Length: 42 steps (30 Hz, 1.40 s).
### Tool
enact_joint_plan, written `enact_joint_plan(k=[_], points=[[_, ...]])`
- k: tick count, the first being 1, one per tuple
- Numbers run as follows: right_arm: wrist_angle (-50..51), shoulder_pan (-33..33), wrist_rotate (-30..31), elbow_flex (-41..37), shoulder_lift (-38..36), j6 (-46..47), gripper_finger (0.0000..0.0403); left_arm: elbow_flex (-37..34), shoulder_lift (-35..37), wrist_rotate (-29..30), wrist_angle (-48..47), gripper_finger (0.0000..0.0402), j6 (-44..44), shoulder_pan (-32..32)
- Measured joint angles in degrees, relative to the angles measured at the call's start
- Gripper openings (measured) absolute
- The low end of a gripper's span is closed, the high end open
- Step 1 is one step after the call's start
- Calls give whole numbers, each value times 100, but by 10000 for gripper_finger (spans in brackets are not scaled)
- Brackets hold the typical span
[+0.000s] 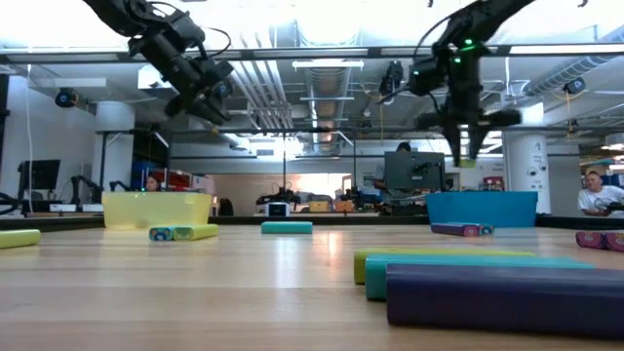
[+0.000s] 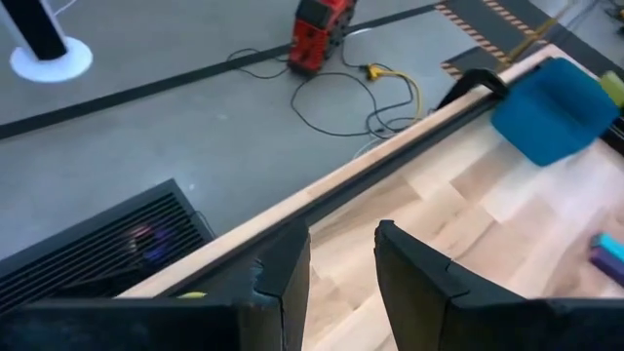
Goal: Sort blocks
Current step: Put the green block into the blue bin
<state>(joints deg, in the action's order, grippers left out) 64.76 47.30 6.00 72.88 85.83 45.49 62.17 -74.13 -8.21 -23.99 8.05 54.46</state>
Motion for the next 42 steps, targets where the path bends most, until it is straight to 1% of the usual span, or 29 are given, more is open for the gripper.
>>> enact_joint_plan(k=[3, 7, 10, 12, 16, 19, 22, 28, 34, 36, 39, 42], points=[[-74, 212, 13, -341, -230, 26, 93, 10, 0, 6, -3, 97, 0, 60], [-167, 571, 251, -695, -434, 96, 93, 86, -2, 7, 5, 98, -99, 80], [-547, 829, 286, -937, -471, -50, 93, 139, -2, 7, 40, 98, -224, 80], [-874, 884, 323, -1042, -471, -75, 93, 198, -2, 4, 72, 98, -361, 88], [-1285, 923, 310, -1105, -337, -215, 93, 277, -2, 11, 127, 98, -573, 111], [-1531, 938, 309, -1082, -148, -618, 93, 352, -2, 9, 134, 98, -600, 123], [-1571, 936, 304, -982, 89, -1087, 93, 394, -2, 11, 127, 98, -588, 126], [-1559, 938, 304, -744, 466, -1395, 94, 397, -2, 11, 113, 98, -533, 126], [-1443, 938, 304, -521, 618, -1469, 156, 390, -2, 10, 102, 98, -520, 126], [-1395, 936, 306, -466, 606, -1469, 170, 389, -2, 11, 103, 98, -521, 126], [-1342, 936, 303, -423, 507, -1463, 178, 389, -2, 11, 115, 97, -602, 126], [-1278, 868, 306, -353, 357, -1466, 175, 386, -2, 13, 158, 97, -612, 126]])
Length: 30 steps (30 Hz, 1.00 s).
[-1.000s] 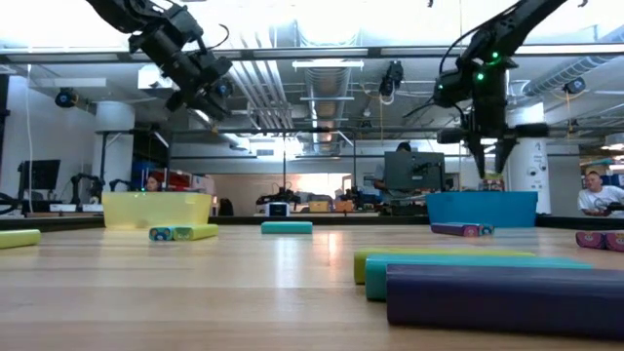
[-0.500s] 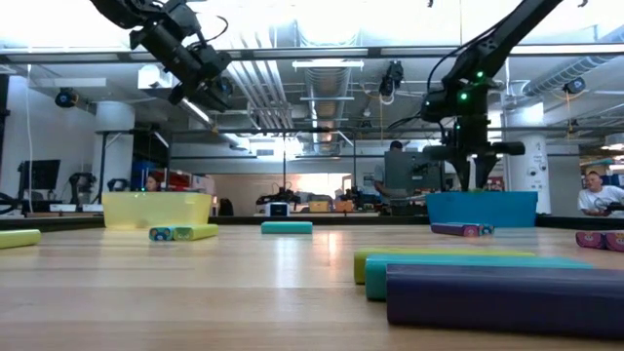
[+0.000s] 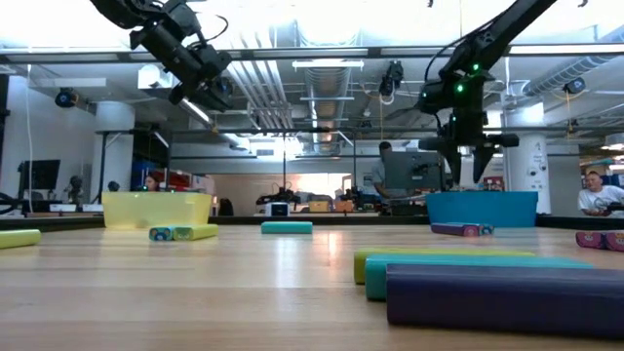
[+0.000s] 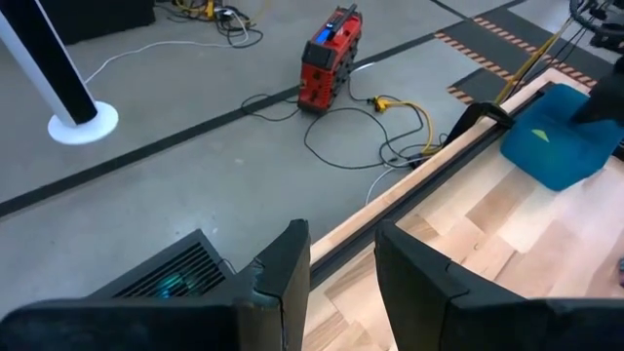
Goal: Sort blocks
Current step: Put the green block into the blue bin
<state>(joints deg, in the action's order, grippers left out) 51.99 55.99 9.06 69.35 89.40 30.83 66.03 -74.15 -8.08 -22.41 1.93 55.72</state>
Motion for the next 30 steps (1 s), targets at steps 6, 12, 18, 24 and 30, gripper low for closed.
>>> enact_joint_plan(k=[6, 12, 18, 24, 30], points=[[-549, -456, 142, 32, -466, -497, 149, -25, 0, 2, 33, 97, -11, -32], [-1302, -1292, 563, -102, -962, -1511, 122, -272, 0, 8, -13, 97, 247, -262], [-2498, -2486, 1181, -956, -1659, -2280, 97, -918, 0, 662, 295, 97, 587, -823], [-3149, -3374, 1188, -1934, -2445, -1909, 69, -1134, -7, 1307, -71, 97, 1009, -1343], [-2851, -4034, 1192, -2293, -2980, -1440, 47, -1136, -4, 1309, -980, 97, 1672, -1860]])
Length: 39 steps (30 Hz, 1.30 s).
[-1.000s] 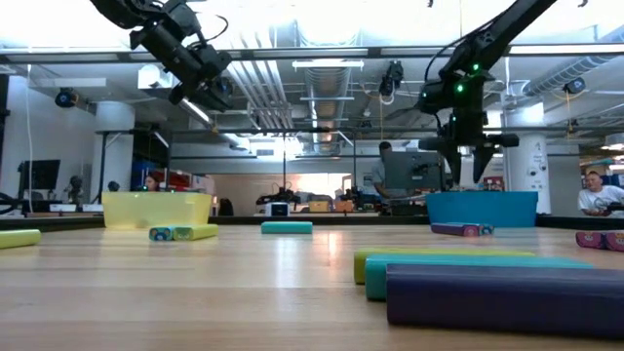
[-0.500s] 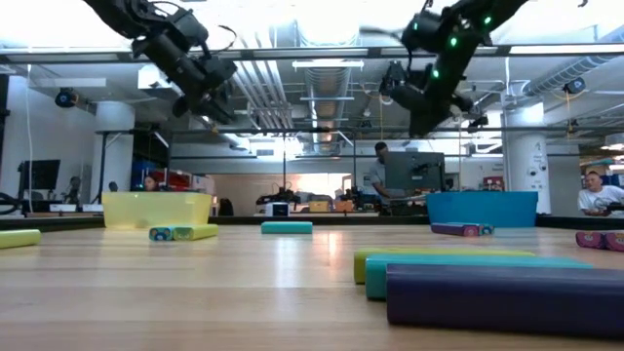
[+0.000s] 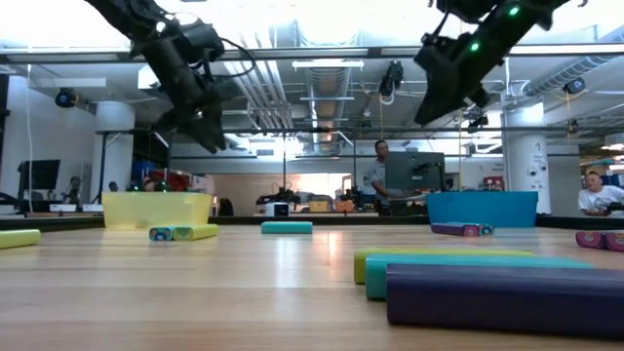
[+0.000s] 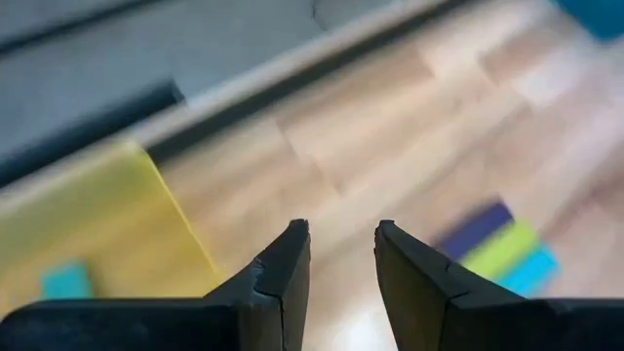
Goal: Sort blocks
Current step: Put the green block into the blue bin
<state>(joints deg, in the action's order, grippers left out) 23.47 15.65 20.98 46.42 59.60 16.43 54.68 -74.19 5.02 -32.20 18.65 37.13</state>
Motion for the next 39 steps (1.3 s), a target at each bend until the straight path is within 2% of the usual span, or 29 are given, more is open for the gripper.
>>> enact_joint_plan(k=[5, 11, 24, 30, 39], points=[[-3, -446, 3, -31, -214, 163, 38, 0, 0, 1, -525, 97, 393, -521], [24, -837, 3, -31, -241, 253, 36, 0, 2, 0, -597, 97, 767, -1223], [48, -941, 4, -35, 28, 268, 36, -6, 0, 132, -599, 97, 1104, -2501], [93, -941, 4, -35, 52, 328, 36, -7, -2, 362, -601, 97, 1221, -2742], [389, -939, 5, -136, 52, 622, 36, -7, -2, 651, -501, 97, 1229, -2756]])
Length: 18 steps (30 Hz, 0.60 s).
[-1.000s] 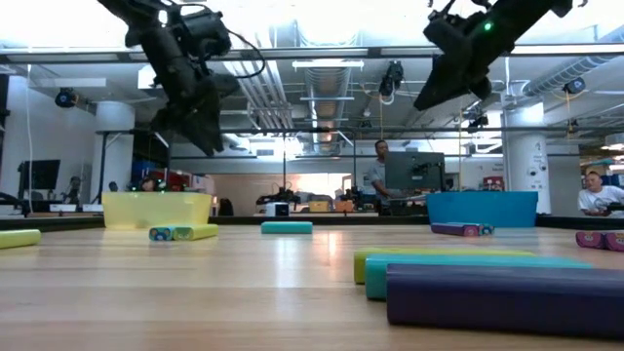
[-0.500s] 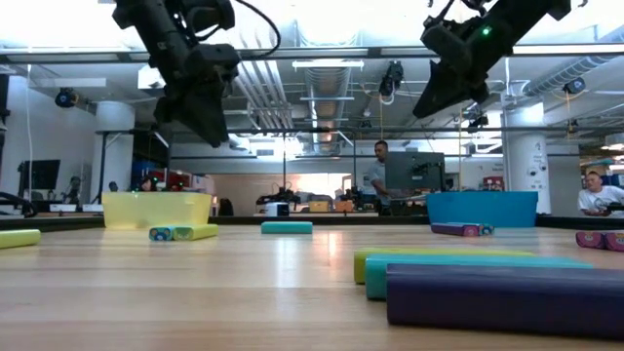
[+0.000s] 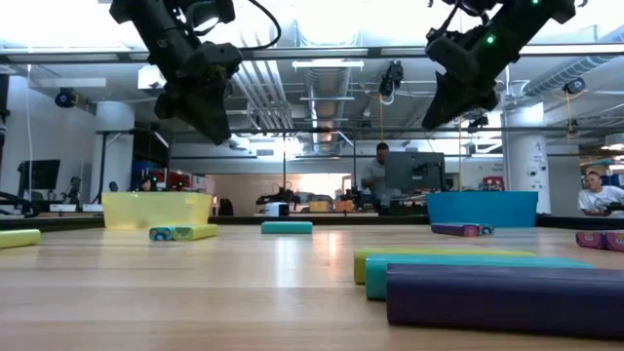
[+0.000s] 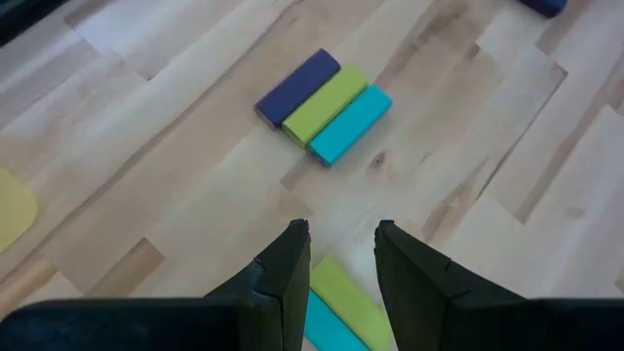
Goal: Sort blocks
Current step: Put the green block into the blue bin
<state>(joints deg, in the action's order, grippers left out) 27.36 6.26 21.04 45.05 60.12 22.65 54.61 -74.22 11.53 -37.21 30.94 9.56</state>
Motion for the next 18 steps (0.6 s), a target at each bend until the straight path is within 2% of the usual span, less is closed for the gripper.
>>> enact_joint_plan(k=[9, 16, 18], points=[[65, 0, 0, -28, 0, -10, 36, 0, -4, 62, 92, 97, -3, -2], [119, 0, 2, -187, 0, 29, 36, -92, -13, 1404, 266, 97, -49, -9], [308, -36, -130, -187, -1, -227, 36, -104, -13, 1521, 275, 97, -69, -11]])
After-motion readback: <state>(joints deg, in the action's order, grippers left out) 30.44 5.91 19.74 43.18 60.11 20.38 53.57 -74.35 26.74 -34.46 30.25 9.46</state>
